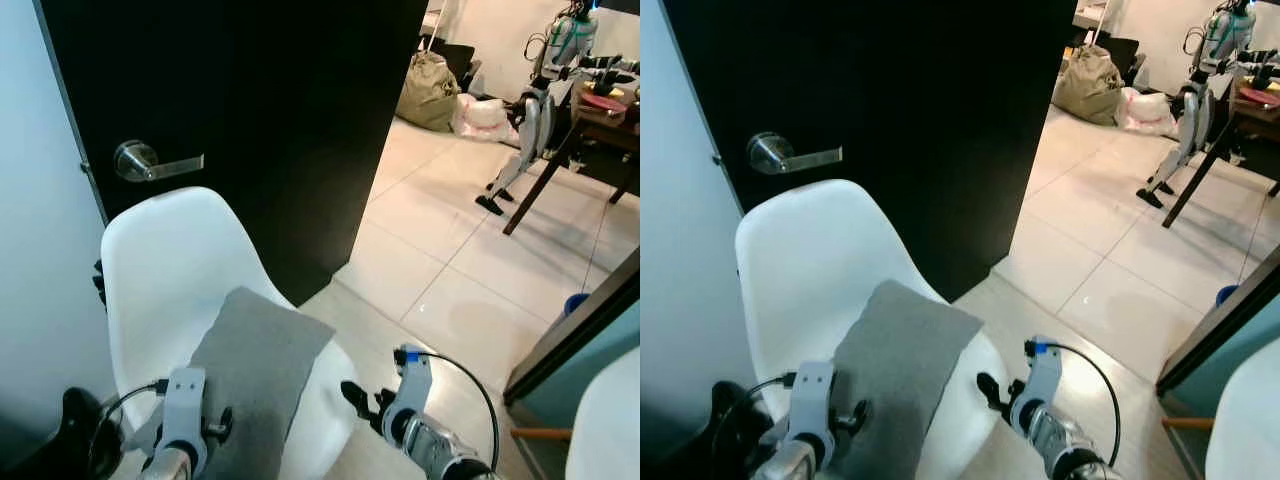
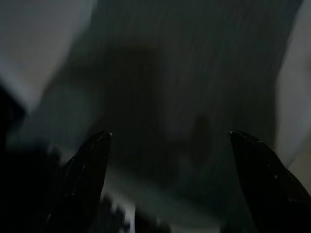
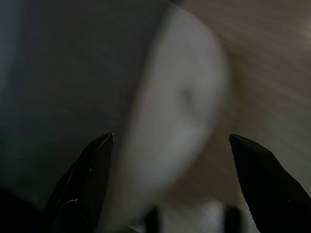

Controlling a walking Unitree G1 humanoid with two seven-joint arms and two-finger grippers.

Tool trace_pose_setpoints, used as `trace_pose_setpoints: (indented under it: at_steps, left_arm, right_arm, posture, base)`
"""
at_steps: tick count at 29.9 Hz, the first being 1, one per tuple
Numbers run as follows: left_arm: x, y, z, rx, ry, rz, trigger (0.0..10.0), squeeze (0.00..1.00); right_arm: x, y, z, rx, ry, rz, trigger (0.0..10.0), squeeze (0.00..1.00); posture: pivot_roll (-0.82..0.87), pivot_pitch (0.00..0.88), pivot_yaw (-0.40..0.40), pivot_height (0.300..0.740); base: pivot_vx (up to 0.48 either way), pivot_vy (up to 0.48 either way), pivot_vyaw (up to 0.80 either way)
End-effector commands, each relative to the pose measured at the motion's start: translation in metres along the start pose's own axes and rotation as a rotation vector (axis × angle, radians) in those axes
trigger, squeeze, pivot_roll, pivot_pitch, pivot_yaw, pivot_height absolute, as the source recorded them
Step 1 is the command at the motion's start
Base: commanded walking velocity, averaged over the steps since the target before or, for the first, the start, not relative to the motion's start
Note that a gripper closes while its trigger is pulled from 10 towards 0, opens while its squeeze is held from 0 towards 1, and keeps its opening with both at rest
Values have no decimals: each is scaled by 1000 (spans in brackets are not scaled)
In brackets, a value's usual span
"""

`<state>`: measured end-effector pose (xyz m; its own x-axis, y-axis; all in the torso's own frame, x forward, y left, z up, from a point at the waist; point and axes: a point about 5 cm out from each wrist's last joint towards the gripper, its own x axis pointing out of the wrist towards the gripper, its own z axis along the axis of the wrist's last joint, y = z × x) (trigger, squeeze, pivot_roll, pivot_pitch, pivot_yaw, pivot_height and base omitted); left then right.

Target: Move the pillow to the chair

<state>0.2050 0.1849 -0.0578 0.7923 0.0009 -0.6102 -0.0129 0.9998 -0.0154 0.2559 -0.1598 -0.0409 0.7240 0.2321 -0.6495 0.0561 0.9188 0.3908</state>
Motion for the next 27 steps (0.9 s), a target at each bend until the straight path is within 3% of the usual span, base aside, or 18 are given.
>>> trace_pose_setpoints:
  at_steps: [1, 3, 4, 6, 11, 15, 27]
  left_arm:
    - [-8, 9, -26, -23, 109, 41, 10000, 0]
    - [-12, 12, -35, -53, 150, 60, 10000, 0]
    - [-17, 18, -48, -138, 206, 105, 10000, 0]
    - [-20, 22, -54, -191, 232, 139, 10000, 0]
    - [-27, 31, -64, -221, 281, 191, 10000, 0]
    - [-38, 39, -82, -255, 362, 250, 10000, 0]
    - [-54, 39, -105, -258, 469, 271, 10000, 0]
  right_arm:
    - [-5, -13, -17, -44, 68, -94, 10000, 0]
    - [-7, -17, -24, -64, 94, -118, 10000, 0]
    - [-13, -22, -41, -125, 167, -144, 10000, 0]
    - [-17, -26, -55, -181, 229, -157, 10000, 0]
    - [-26, -31, -81, -319, 374, -157, 10000, 0]
    - [-37, -32, -107, -501, 523, -97, 10000, 0]
    - [-38, -32, -110, -609, 569, -100, 10000, 0]
  posture:
    - [219, 0, -137, 740]
    - [219, 0, -137, 740]
    - [225, 0, -143, 740]
    - [226, 0, -144, 740]
    - [230, 0, -144, 740]
    - [242, 0, -144, 740]
    - [229, 0, -126, 740]
  base:
    - [0, 0, 0]
    - [0, 0, 0]
    - [0, 0, 0]
    - [0, 0, 0]
    - [0, 0, 0]
    - [-134, 0, 0]
    - [-290, 0, 0]
